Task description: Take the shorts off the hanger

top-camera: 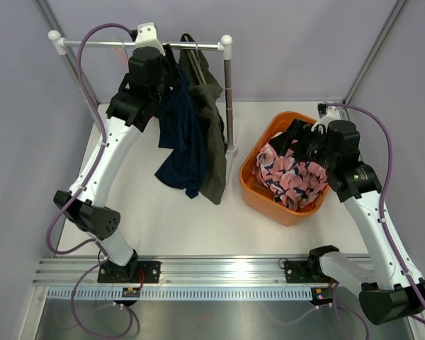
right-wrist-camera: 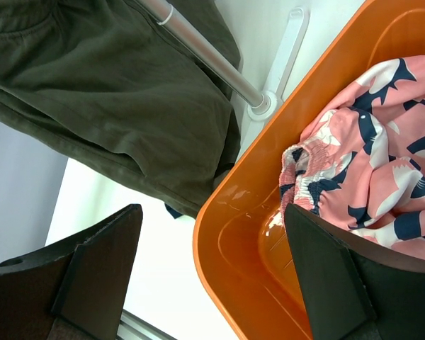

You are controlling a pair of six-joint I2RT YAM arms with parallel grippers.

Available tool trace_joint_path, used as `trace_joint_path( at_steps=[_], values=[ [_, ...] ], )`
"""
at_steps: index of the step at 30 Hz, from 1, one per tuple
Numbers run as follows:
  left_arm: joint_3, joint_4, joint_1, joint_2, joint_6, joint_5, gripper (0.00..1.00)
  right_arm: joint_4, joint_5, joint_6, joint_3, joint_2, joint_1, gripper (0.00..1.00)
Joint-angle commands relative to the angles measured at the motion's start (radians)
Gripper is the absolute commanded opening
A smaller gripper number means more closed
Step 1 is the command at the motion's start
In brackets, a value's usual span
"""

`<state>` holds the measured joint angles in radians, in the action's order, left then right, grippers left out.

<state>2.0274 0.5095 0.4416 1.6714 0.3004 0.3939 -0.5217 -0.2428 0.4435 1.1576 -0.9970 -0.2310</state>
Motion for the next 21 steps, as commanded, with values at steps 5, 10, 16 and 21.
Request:
trace_joint_path(
  at_steps=[5, 10, 16, 21],
  values=[
    [0.063, -0.029, 0.005, 0.062, -0.006, 0.075, 0.51, -0.003, 0.023, -0.026, -0.007, 0.014, 0.001, 0.91],
    [0.106, -0.019, 0.003, 0.103, -0.010, 0.111, 0.50, 0.000, 0.028, -0.034, -0.016, 0.020, 0.001, 0.91],
    [0.111, -0.008, -0.004, 0.116, -0.007, 0.134, 0.47, 0.006, 0.025, -0.034, -0.025, 0.012, 0.001, 0.91],
    [0.091, -0.014, -0.010, 0.106, -0.010, 0.135, 0.32, 0.009, 0.022, -0.035, -0.027, 0.008, 0.001, 0.91]
  ],
)
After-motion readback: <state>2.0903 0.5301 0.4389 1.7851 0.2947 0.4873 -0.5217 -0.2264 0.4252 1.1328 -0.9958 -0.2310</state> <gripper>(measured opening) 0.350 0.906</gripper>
